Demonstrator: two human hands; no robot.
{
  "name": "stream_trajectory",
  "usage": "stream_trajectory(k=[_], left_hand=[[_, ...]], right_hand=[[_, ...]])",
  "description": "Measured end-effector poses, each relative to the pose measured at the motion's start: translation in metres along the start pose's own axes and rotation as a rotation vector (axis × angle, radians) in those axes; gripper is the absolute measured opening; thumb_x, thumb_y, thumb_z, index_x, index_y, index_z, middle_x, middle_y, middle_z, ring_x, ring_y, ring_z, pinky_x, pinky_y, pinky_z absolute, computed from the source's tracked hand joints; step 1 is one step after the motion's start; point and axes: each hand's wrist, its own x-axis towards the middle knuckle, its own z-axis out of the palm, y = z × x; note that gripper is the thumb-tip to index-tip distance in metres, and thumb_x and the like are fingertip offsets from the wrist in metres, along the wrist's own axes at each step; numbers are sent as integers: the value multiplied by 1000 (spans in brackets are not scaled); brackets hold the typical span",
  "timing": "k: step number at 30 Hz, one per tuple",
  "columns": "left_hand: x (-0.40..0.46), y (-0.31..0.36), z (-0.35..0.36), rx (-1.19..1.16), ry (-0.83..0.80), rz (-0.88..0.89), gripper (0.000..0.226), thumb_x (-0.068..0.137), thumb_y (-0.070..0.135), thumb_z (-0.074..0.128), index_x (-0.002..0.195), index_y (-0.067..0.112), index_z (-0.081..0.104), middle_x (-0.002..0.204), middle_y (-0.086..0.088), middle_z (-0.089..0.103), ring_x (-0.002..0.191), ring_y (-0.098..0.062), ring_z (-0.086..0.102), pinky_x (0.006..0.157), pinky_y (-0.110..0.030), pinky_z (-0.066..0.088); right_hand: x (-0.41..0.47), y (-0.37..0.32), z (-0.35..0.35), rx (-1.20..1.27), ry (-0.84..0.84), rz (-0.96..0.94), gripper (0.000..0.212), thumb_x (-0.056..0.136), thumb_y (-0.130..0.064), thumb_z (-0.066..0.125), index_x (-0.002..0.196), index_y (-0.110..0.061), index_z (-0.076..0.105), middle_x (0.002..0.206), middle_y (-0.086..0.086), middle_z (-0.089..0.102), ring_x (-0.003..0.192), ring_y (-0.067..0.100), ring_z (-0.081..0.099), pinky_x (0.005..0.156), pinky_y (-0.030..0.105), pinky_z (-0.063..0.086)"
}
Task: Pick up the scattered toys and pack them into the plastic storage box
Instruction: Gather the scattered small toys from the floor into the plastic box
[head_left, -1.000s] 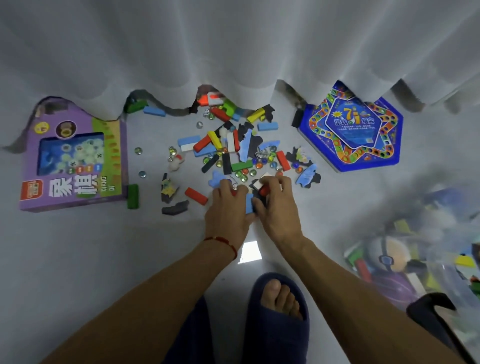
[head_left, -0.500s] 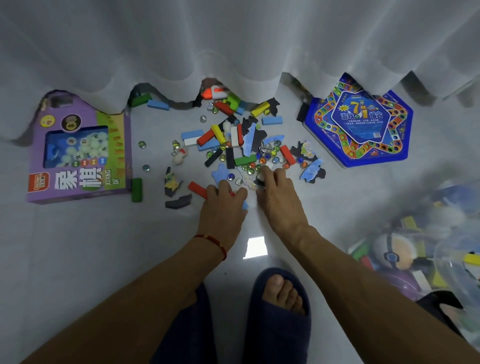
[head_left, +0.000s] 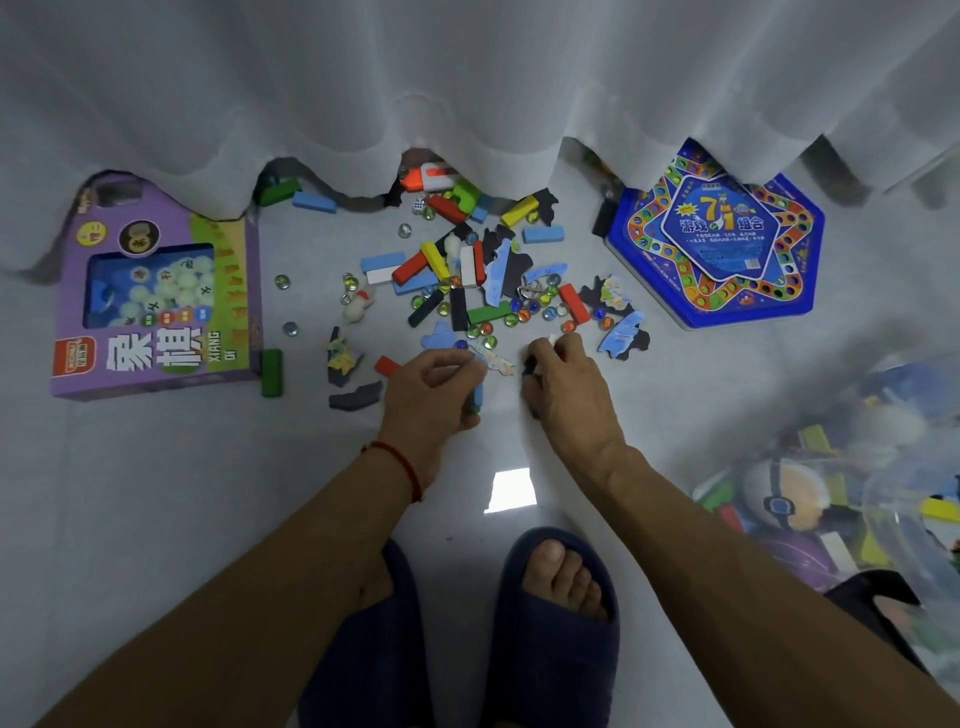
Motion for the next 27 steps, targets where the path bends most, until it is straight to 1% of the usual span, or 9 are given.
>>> stream_trajectory(k=[2,7,12,15,17,19,22,24,27], left_hand=[[-1,3,-3,-147,-14,-89,18,88,24,71,104,16,68,100,-7,64,87,-22,61,68,-33,59],[-3,5,-3,-443,-127,-243,11,90,22,68,89,13,62,82,-8,54,71,-19,53,60,-30,54],[-7,9,9,-564,-186,-324,20,94,26,62,108,13,60,112,-18,54,81,-18,51,60,-26,53],[-8,7,12,-589,-183,-338,22,94,27,61,113,15,59,121,-20,56,86,-19,54,60,-27,53],[-9,5,13,-579,-172,-338,22,94,27,61,113,16,59,122,-20,57,88,-20,55,61,-28,54],[-9,5,13,-586,-165,-333,22,94,26,62,113,16,59,118,-19,57,85,-20,55,60,-28,53],[-10,10,11,-591,-162,-323,23,93,24,63,114,15,59,115,-18,56,82,-20,54,58,-28,53],[-13,15,11,-585,-165,-327,27,93,25,62,117,13,58,118,-19,56,82,-20,54,57,-27,54],[-21,29,14,-565,-182,-337,39,93,27,62,127,11,54,124,-20,55,83,-20,54,58,-27,54]], right_hand=[[1,-1,-2,-30,-56,3,36,103,-25,49,137,-15,45,133,14,44,98,22,53,91,31,51],[1,3,-7,-124,-70,-64,42,102,-22,52,140,-10,38,134,17,44,94,19,55,88,31,55],[5,3,-16,-198,-140,-98,44,100,-18,54,139,-8,36,137,22,41,86,19,57,80,29,56],[10,-1,-20,-227,-169,-112,41,100,-17,55,135,-8,38,140,25,37,80,22,61,75,32,58],[15,-5,-20,-179,-154,-60,39,98,-15,57,133,-9,41,132,21,42,80,24,61,75,35,58],[20,-7,-20,-85,-147,20,46,95,-16,61,135,-9,40,132,18,42,85,26,61,76,36,58],[25,-3,-25,114,-128,144,54,88,-19,69,134,-9,43,133,16,40,91,25,56,70,32,54],[22,3,-31,223,-93,197,43,86,-22,71,121,-10,49,123,12,47,92,23,56,73,31,53],[12,7,-49,432,-18,301,30,86,-22,71,107,-11,53,103,10,61,87,24,64,79,43,59]])
